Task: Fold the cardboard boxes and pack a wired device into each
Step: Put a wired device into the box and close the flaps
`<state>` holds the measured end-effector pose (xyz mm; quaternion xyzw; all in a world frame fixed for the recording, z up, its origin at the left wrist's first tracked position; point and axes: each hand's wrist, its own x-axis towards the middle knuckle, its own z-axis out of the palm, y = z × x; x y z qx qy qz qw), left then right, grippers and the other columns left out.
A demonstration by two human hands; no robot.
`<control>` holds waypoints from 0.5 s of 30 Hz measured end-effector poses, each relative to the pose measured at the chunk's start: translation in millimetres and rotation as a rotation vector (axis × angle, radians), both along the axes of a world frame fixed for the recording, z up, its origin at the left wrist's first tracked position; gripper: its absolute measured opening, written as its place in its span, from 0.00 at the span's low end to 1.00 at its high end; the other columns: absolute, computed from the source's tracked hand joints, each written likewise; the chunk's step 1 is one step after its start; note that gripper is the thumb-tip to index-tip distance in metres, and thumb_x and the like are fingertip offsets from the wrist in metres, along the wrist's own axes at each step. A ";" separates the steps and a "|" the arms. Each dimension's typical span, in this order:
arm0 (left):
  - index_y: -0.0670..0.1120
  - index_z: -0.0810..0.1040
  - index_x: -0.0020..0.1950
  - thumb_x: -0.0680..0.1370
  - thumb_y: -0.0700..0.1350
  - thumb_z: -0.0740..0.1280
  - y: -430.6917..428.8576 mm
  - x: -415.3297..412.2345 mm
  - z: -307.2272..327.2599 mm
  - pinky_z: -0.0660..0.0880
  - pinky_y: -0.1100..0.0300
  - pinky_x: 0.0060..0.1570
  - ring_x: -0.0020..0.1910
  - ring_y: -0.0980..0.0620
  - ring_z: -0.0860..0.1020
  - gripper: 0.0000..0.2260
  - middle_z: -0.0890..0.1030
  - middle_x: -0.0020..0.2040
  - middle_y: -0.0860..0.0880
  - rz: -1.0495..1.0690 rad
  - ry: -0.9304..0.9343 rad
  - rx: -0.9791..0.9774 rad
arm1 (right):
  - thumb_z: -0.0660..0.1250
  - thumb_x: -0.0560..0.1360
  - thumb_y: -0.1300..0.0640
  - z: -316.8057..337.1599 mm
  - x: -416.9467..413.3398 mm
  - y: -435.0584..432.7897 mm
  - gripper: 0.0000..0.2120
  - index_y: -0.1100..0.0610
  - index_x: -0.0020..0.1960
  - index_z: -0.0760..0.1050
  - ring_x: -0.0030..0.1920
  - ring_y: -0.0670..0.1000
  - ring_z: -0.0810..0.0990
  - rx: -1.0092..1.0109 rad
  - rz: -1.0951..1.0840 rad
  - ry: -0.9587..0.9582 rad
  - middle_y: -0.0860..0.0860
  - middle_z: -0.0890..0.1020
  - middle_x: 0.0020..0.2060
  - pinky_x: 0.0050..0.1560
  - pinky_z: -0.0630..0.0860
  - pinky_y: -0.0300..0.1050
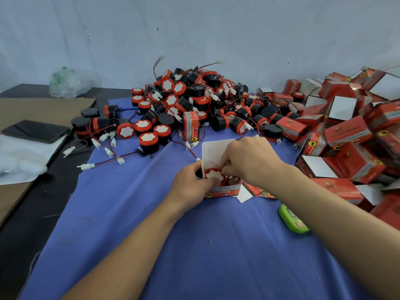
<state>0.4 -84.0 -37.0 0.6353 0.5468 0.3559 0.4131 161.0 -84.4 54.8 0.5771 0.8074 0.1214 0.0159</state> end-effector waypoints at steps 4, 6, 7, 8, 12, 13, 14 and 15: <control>0.62 0.81 0.50 0.75 0.49 0.76 -2.4 0.2 1.4 0.81 0.46 0.57 0.51 0.54 0.83 0.09 0.86 0.51 0.58 -0.013 -0.017 -0.015 | 0.64 0.78 0.56 0.2 -2.9 -11.5 0.15 0.53 0.33 0.69 0.26 0.51 0.64 0.026 0.057 -0.198 0.49 0.67 0.27 0.28 0.56 0.43; 0.63 0.81 0.50 0.71 0.54 0.74 -5.1 0.7 3.9 0.81 0.46 0.56 0.50 0.53 0.84 0.09 0.86 0.50 0.57 -0.022 -0.026 -0.010 | 0.61 0.77 0.62 1.4 -4.5 -21.5 0.16 0.53 0.32 0.62 0.26 0.50 0.63 -0.064 0.093 -0.283 0.49 0.66 0.28 0.28 0.55 0.43; 0.64 0.81 0.49 0.69 0.55 0.73 -5.9 0.5 5.1 0.81 0.46 0.56 0.50 0.53 0.84 0.10 0.86 0.50 0.57 -0.031 -0.028 -0.012 | 0.61 0.76 0.63 2.4 -5.0 -24.1 0.16 0.54 0.32 0.61 0.27 0.50 0.63 -0.101 0.093 -0.299 0.49 0.66 0.28 0.28 0.55 0.43; 0.64 0.82 0.49 0.68 0.55 0.72 -6.1 0.4 6.0 0.81 0.46 0.56 0.50 0.53 0.84 0.10 0.87 0.50 0.57 -0.044 -0.028 -0.018 | 0.61 0.76 0.64 3.0 -5.2 -24.6 0.16 0.54 0.32 0.60 0.27 0.50 0.63 -0.110 0.089 -0.304 0.49 0.66 0.28 0.28 0.54 0.43; 0.62 0.83 0.53 0.68 0.54 0.71 -6.0 -0.7 7.4 0.81 0.45 0.57 0.51 0.52 0.84 0.14 0.87 0.50 0.58 -0.082 -0.005 -0.037 | 0.62 0.74 0.63 -6.1 -5.3 -19.5 0.15 0.52 0.31 0.63 0.28 0.50 0.61 0.076 0.055 -0.236 0.48 0.66 0.27 0.37 0.56 0.46; 0.61 0.83 0.54 0.68 0.54 0.71 -6.4 -0.8 7.6 0.81 0.45 0.57 0.51 0.51 0.84 0.15 0.87 0.50 0.57 -0.077 -0.007 -0.035 | 0.65 0.72 0.62 -11.5 -4.1 -18.8 0.14 0.51 0.31 0.67 0.28 0.50 0.60 0.153 0.067 -0.228 0.48 0.67 0.27 0.41 0.54 0.47; 0.60 0.83 0.54 0.67 0.54 0.71 -6.8 -0.6 8.0 0.81 0.45 0.57 0.51 0.51 0.84 0.15 0.87 0.51 0.57 -0.072 -0.010 -0.033 | 0.68 0.68 0.62 -17.2 -2.0 -19.4 0.12 0.51 0.29 0.71 0.29 0.51 0.59 0.225 0.074 -0.204 0.48 0.68 0.26 0.43 0.51 0.47; 0.60 0.83 0.54 0.67 0.54 0.71 -7.2 -0.4 7.7 0.81 0.45 0.57 0.51 0.52 0.83 0.15 0.86 0.51 0.57 -0.064 -0.011 -0.030 | 0.71 0.63 0.63 -22.1 0.0 -20.6 0.11 0.51 0.27 0.73 0.30 0.52 0.59 0.302 0.083 -0.134 0.48 0.69 0.24 0.43 0.50 0.47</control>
